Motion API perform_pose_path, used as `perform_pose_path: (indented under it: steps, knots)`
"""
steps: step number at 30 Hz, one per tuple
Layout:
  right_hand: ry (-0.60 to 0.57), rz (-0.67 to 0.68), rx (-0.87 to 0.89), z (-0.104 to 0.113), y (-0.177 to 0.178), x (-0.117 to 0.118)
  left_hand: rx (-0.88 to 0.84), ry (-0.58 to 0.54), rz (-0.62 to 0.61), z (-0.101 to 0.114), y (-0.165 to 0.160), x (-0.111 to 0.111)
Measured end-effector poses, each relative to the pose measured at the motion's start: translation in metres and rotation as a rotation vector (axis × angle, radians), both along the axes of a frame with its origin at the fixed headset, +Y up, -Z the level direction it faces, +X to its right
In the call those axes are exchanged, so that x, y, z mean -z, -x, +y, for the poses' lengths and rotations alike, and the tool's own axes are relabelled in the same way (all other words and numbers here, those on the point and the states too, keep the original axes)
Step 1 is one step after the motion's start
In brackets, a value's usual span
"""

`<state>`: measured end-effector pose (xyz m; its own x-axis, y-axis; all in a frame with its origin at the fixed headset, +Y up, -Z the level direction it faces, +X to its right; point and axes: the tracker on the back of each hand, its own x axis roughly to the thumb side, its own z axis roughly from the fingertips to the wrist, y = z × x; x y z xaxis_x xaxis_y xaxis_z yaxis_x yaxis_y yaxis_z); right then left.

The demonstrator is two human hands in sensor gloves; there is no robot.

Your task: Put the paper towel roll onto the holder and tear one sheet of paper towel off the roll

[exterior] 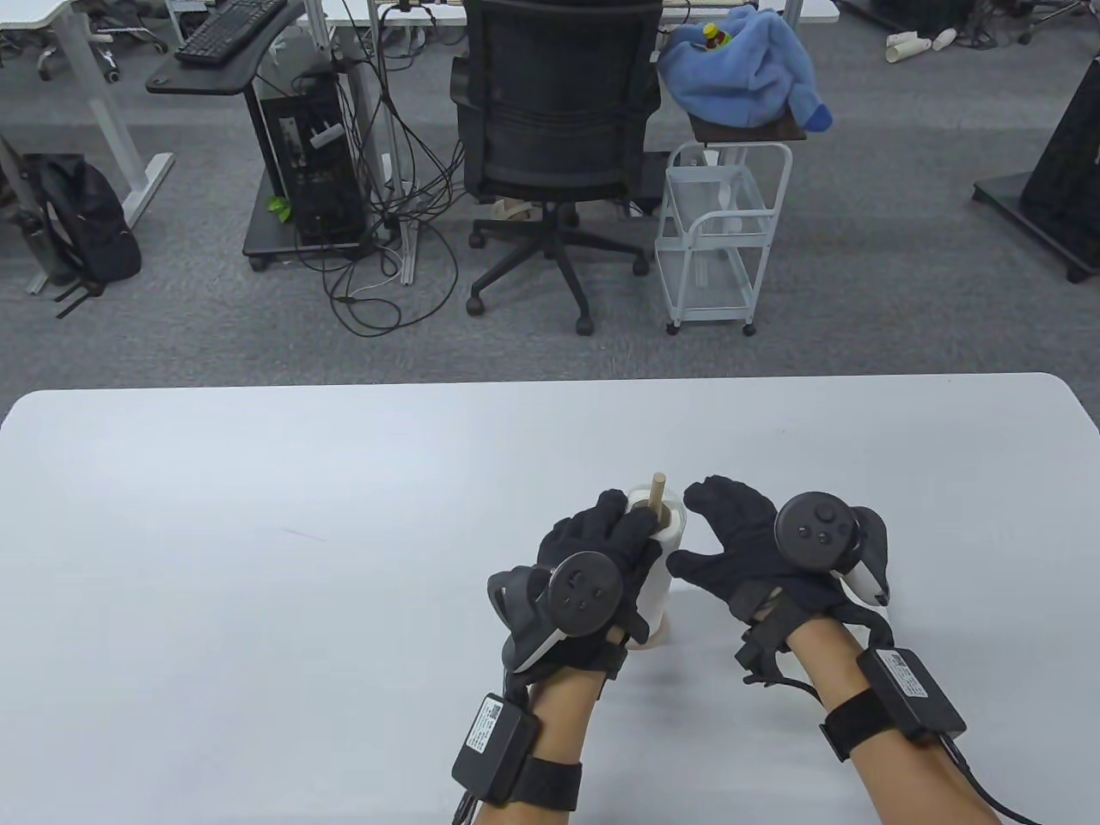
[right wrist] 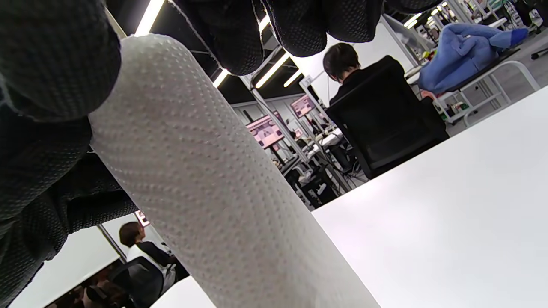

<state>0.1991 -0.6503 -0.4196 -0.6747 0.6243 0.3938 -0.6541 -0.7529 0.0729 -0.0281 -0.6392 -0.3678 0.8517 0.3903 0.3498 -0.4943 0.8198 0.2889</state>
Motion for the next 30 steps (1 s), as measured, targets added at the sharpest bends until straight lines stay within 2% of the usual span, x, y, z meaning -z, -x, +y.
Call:
perform_pose_path:
  steps: [2, 6, 8, 13, 15, 20, 30]
  knots:
    - [-0.024, -0.029, -0.022, 0.002, 0.005, 0.001, 0.003, 0.001, 0.003, 0.000, -0.001, -0.001]
    - [-0.075, 0.007, 0.026, 0.004, 0.007, 0.003, -0.022, 0.016, -0.003, -0.001, 0.005, 0.002]
    - [-0.138, -0.006, 0.040, 0.006, 0.004, 0.004, -0.035, 0.026, -0.035, -0.002, 0.007, 0.003]
    - [-0.395, 0.007, -0.273, 0.010, 0.015, -0.006, -0.009, 0.028, -0.034, -0.005, 0.002, 0.001]
    - [-0.465, 0.016, -0.336, 0.009, 0.018, -0.011, -0.019, 0.033, -0.041, -0.007, 0.002, 0.001]
    - [-0.506, 0.001, -0.337, 0.000, 0.020, -0.016, -0.044, 0.083, -0.053, -0.010, 0.001, 0.004]
    - [-0.580, -0.006, -0.404, -0.008, 0.024, -0.027, -0.016, 0.059, -0.046, -0.011, -0.005, 0.001]
